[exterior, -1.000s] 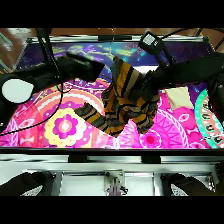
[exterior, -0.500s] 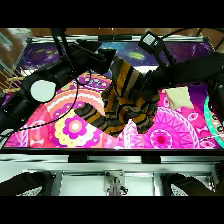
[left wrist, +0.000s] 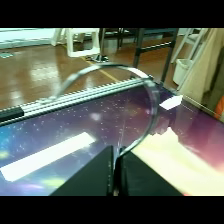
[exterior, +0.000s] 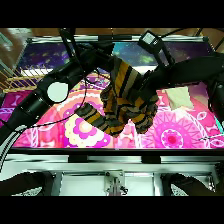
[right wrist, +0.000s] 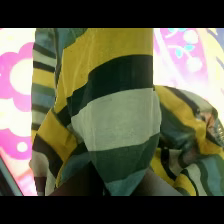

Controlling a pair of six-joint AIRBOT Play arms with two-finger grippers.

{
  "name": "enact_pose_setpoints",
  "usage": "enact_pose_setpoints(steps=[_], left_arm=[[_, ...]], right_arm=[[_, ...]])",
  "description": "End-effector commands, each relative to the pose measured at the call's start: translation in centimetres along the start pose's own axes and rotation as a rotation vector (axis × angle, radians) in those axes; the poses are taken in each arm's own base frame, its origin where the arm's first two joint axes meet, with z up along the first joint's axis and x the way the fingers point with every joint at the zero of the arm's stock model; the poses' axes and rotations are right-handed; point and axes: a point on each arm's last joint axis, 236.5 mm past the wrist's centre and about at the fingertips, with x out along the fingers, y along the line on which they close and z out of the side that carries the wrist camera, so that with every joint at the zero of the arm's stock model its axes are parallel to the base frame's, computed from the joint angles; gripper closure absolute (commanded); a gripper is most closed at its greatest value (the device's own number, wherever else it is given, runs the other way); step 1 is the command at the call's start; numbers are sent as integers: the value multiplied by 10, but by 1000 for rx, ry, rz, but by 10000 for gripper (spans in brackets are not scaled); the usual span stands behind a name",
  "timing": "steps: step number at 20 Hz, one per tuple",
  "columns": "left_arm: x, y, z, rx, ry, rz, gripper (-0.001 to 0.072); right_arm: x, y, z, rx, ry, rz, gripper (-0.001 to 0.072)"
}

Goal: Fold the shirts.

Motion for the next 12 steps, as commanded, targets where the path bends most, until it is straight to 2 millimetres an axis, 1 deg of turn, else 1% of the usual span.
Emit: enact_pose_setpoints(steps=[1, 2, 3, 4, 5, 6, 7, 8, 9, 10, 11, 12], left_arm=[[1, -2, -11, 0, 45, -12, 649], [0, -3, -11, 0, 46, -14, 650], [-1, -3, -9, 0, 43, -14, 651], [-2, -3, -7, 1, 40, -14, 651], [-4, -2, -4, 2, 38, -13, 651], [-6, -1, -2, 3, 37, -12, 652], [-8, 1, 1, 21, 36, -9, 652], [-11, 3, 3, 51, 37, -6, 653], [-14, 7, 5, 68, 41, -2, 653], [-16, 13, 6, 71, 48, 6, 653], [-18, 20, 7, 73, 56, 17, 652], [-20, 27, 6, 73, 63, 28, 653]], right_arm=[[0, 0, 2, -2, -10, -1, 639], [0, -2, 4, -2, -17, -11, 637], [0, -5, 7, 2, -30, -22, 617], [-1, -8, 11, 21, -45, -35, 495], [-2, -12, 14, 48, -62, -51, 281], [-7, -16, 19, 45, -80, -79, 208], [-18, -23, 24, 23, -101, -130, 208], [-34, -33, 29, -8, -122, -207, 208], [-53, -41, 33, -30, -139, -284, 208], [-74, -44, 33, -42, -144, -348, 208], [-90, -40, 27, -20, -134, -374, 208], [-98, -27, 17, 20, -106, -349, 209]])
